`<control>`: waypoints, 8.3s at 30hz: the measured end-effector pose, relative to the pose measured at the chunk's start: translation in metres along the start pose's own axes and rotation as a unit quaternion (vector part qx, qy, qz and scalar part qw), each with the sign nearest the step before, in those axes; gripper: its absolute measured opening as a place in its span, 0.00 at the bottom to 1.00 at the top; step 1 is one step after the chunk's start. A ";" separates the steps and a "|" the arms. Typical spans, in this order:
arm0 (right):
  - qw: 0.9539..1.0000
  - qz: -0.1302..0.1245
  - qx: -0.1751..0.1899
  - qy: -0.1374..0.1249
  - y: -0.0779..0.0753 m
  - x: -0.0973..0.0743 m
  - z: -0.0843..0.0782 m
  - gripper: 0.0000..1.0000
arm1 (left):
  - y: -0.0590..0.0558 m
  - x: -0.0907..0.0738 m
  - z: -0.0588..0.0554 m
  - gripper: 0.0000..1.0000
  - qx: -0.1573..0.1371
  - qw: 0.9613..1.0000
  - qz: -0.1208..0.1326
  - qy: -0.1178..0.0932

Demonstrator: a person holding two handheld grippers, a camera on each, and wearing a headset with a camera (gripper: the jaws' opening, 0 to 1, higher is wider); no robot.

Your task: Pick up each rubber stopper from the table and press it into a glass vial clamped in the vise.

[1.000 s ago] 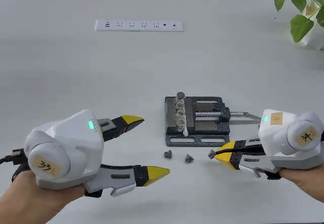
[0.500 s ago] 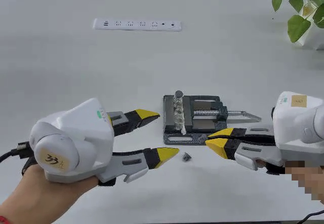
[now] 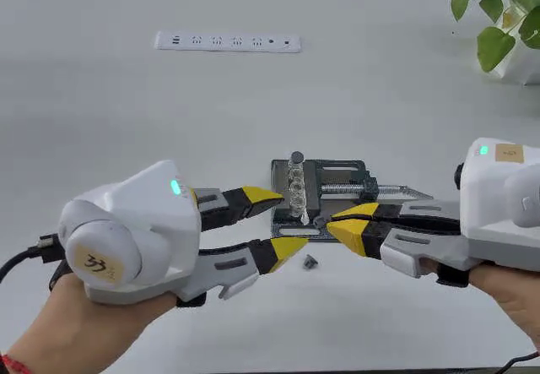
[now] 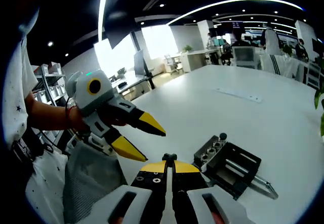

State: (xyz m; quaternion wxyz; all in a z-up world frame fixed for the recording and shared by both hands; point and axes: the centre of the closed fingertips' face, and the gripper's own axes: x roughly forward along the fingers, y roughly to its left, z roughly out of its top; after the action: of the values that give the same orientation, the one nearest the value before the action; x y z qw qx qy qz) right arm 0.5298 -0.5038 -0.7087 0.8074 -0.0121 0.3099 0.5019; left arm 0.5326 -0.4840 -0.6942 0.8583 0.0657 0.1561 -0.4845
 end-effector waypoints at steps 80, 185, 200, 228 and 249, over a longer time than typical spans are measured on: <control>0.984 0.165 -0.055 -0.041 0.051 -0.039 0.045 0.12 | -0.022 -0.036 0.057 0.03 -0.114 0.975 -0.170 -0.085; 0.983 0.170 -0.068 0.017 0.027 -0.034 0.065 0.05 | -0.005 -0.057 0.028 0.24 -0.161 0.975 -0.126 -0.088; 0.982 0.129 -0.095 0.097 -0.011 0.001 0.064 0.05 | 0.012 -0.044 -0.008 0.47 -0.118 0.991 -0.064 -0.028; 0.925 0.071 -0.236 0.290 -0.082 0.066 0.027 0.05 | 0.029 -0.029 -0.055 0.75 -0.063 0.997 -0.021 0.037; 0.875 0.062 -0.296 0.378 -0.104 0.094 -0.001 0.05 | 0.033 -0.029 -0.065 0.88 -0.078 0.997 -0.014 0.021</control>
State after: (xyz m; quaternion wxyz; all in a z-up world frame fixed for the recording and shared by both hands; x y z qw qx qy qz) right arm 0.6427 -0.4807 -0.7881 0.5543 -0.4201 0.4287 0.5767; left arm 0.5331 -0.4263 -0.7469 0.8503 0.0069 0.2123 -0.4815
